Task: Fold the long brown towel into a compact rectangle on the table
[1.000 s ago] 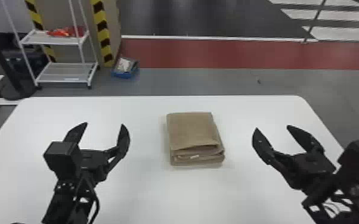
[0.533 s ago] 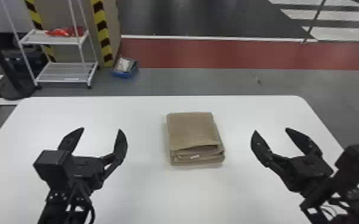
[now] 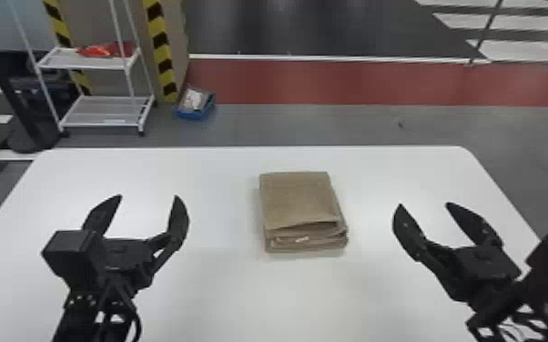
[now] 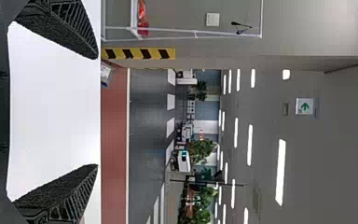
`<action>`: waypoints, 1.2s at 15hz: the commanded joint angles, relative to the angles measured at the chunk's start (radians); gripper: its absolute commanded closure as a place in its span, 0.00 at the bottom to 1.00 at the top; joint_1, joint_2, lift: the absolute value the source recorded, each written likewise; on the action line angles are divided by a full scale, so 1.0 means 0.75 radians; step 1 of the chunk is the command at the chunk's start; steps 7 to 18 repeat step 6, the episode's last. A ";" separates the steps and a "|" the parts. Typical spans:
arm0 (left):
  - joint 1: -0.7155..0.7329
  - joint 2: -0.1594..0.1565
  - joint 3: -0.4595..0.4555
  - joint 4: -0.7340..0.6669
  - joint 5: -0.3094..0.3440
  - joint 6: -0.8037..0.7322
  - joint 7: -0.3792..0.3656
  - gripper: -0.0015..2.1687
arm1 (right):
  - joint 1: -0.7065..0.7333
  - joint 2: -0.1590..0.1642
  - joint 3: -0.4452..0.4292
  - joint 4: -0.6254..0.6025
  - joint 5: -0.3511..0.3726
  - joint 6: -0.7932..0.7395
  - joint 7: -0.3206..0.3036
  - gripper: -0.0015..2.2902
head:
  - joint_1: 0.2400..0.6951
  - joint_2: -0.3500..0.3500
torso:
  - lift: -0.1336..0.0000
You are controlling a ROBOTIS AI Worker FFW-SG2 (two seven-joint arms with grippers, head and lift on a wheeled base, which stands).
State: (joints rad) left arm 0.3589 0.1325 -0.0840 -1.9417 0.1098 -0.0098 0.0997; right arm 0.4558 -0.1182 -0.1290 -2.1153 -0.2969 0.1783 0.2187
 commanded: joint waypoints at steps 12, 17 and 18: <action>0.004 -0.003 0.000 -0.007 0.005 0.000 0.000 0.02 | 0.016 0.002 -0.014 -0.006 -0.017 0.011 0.003 0.04 | 1.00 0.45 | 0.11; 0.004 -0.003 0.000 -0.007 0.005 0.000 0.000 0.02 | 0.016 0.002 -0.014 -0.006 -0.017 0.011 0.003 0.04 | 1.00 0.45 | 0.11; 0.004 -0.003 0.000 -0.007 0.005 0.000 0.000 0.02 | 0.016 0.002 -0.014 -0.006 -0.017 0.011 0.003 0.04 | 1.00 0.45 | 0.11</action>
